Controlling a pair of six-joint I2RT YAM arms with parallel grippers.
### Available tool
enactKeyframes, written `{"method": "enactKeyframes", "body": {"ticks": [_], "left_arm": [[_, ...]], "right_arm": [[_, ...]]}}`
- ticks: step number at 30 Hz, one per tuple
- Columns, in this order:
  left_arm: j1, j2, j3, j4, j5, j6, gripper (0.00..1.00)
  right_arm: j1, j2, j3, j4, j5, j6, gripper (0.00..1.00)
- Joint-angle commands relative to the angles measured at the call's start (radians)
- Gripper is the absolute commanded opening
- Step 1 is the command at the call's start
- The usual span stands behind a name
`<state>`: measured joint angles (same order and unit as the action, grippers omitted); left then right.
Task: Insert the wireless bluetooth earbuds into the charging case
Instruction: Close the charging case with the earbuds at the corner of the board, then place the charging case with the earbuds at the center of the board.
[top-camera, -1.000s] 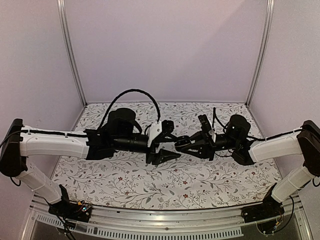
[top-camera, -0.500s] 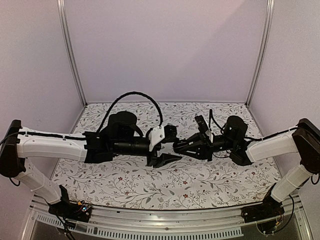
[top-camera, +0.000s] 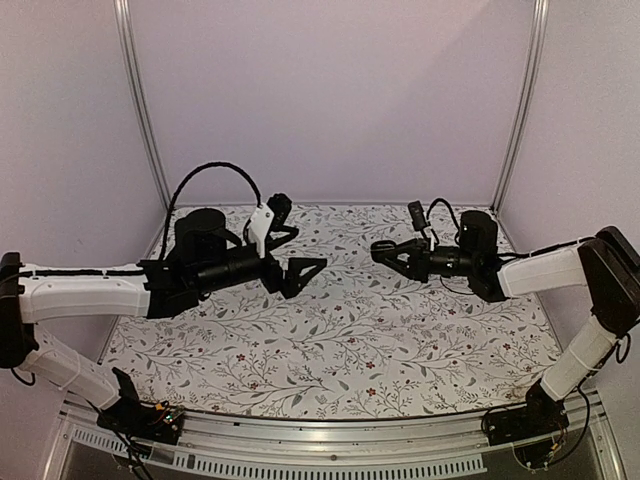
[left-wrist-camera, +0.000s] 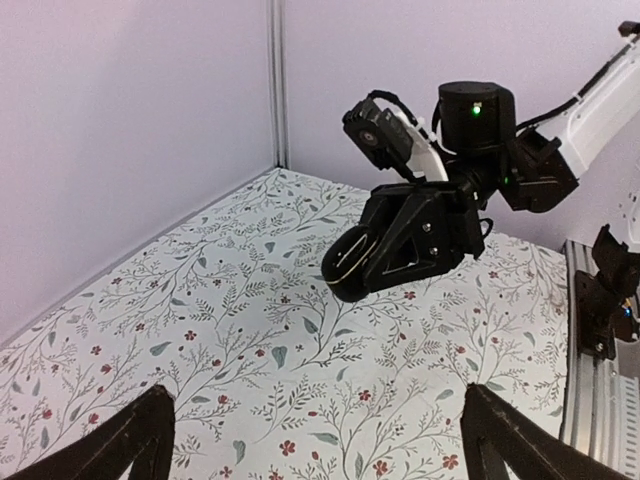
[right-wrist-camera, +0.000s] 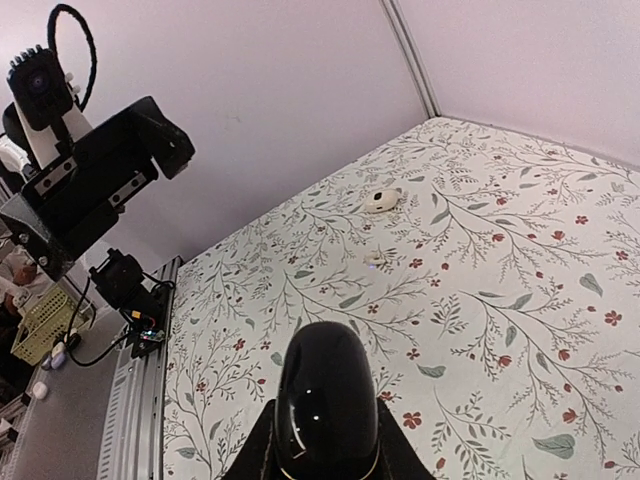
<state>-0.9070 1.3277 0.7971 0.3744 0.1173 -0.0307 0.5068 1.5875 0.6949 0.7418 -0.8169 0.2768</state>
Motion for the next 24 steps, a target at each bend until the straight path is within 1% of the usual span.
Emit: {"method": "enactKeyframes", "body": {"ticks": [1, 2, 4, 6, 10, 18, 24], "left_arm": [[0.043, 0.002, 0.009, -0.029, -0.13, -0.118, 1.0], [0.047, 0.006, 0.016, -0.052, -0.173, -0.132, 1.0], [0.061, 0.01, 0.017, -0.066, -0.202, -0.156, 1.0], [0.081, 0.007, 0.008, -0.063, -0.194, -0.19, 1.0], [0.117, -0.007, -0.005, -0.057, -0.135, -0.257, 1.0], [0.173, -0.06, -0.03, -0.111, -0.135, -0.304, 1.0], [0.198, -0.073, -0.06, -0.112, -0.13, -0.314, 1.0]], "right_arm": [[-0.087, 0.068, 0.074, -0.176, 0.027, -0.012, 0.05], [-0.106, 0.086, 0.079, -0.188, 0.029, -0.012, 0.06], [-0.146, 0.108, 0.095, -0.216, 0.042, -0.008, 0.06], [-0.179, 0.134, 0.129, -0.269, 0.06, -0.008, 0.07], [-0.229, 0.209, 0.217, -0.362, 0.057, -0.018, 0.07], [-0.249, 0.368, 0.403, -0.518, 0.069, -0.035, 0.08], [-0.241, 0.479, 0.53, -0.584, 0.023, -0.032, 0.1]]}}
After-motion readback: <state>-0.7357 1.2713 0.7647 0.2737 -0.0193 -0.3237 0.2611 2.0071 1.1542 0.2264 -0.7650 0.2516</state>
